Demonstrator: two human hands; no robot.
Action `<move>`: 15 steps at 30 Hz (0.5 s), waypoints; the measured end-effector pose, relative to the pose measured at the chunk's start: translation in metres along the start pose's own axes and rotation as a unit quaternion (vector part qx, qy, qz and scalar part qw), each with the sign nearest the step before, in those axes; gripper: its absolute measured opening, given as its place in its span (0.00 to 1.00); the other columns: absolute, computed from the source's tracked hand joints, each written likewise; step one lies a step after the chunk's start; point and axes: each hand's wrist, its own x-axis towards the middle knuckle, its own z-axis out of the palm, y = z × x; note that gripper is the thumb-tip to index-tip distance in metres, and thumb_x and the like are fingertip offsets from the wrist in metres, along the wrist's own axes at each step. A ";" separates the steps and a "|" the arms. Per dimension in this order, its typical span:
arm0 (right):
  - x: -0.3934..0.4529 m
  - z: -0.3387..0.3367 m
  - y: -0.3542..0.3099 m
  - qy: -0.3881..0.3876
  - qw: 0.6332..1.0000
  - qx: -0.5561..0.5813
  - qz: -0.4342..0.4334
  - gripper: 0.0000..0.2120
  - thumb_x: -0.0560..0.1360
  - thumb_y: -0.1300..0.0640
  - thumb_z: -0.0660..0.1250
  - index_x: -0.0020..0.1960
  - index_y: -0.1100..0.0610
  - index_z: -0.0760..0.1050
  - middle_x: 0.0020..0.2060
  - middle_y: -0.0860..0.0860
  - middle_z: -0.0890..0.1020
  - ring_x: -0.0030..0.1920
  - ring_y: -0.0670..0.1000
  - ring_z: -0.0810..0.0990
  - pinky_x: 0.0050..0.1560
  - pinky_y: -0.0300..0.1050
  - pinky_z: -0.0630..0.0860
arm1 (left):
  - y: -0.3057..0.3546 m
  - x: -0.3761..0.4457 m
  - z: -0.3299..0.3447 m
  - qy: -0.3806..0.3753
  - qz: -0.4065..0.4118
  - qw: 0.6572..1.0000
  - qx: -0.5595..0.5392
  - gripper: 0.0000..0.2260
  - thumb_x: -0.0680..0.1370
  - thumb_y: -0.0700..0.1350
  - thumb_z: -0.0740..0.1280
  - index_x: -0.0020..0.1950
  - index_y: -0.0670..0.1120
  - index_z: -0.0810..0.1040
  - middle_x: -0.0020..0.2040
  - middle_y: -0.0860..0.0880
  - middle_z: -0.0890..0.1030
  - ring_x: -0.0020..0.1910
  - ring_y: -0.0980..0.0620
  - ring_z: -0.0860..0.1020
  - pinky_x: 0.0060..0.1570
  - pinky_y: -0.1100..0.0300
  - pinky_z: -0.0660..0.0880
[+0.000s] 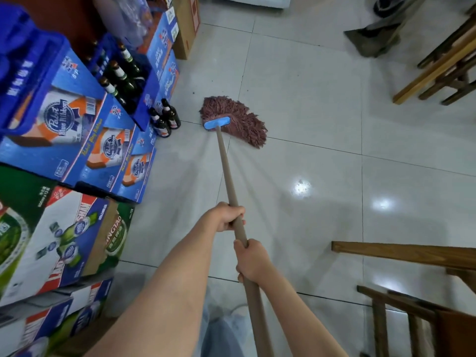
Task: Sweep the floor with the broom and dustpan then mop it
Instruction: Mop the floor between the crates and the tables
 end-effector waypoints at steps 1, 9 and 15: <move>0.007 0.000 -0.008 0.003 1.000 -0.010 -0.001 0.13 0.80 0.51 0.57 0.40 0.57 0.65 0.33 0.52 0.72 0.24 0.51 0.72 0.28 0.44 0.76 | 0.007 0.006 -0.005 -0.001 0.001 1.000 0.004 0.02 0.76 0.37 0.63 0.44 0.40 0.72 0.37 0.46 0.75 0.32 0.53 0.78 0.33 0.60 0.77; 0.051 0.019 -0.085 -0.016 0.999 0.043 0.007 0.12 0.81 0.52 0.55 0.41 0.58 0.64 0.34 0.55 0.71 0.23 0.50 0.70 0.19 0.35 0.68 | 0.072 0.039 -0.060 0.013 0.012 0.999 0.031 0.01 0.76 0.37 0.62 0.45 0.40 0.71 0.36 0.46 0.75 0.29 0.54 0.78 0.26 0.63 0.76; 0.070 0.029 -0.127 -0.027 0.998 0.058 0.000 0.12 0.80 0.52 0.55 0.41 0.57 0.64 0.31 0.54 0.72 0.17 0.48 0.71 0.27 0.40 0.71 | 0.107 0.050 -0.090 0.007 0.017 0.998 0.054 0.05 0.74 0.37 0.63 0.49 0.39 0.72 0.38 0.45 0.77 0.24 0.57 0.78 0.24 0.65 0.74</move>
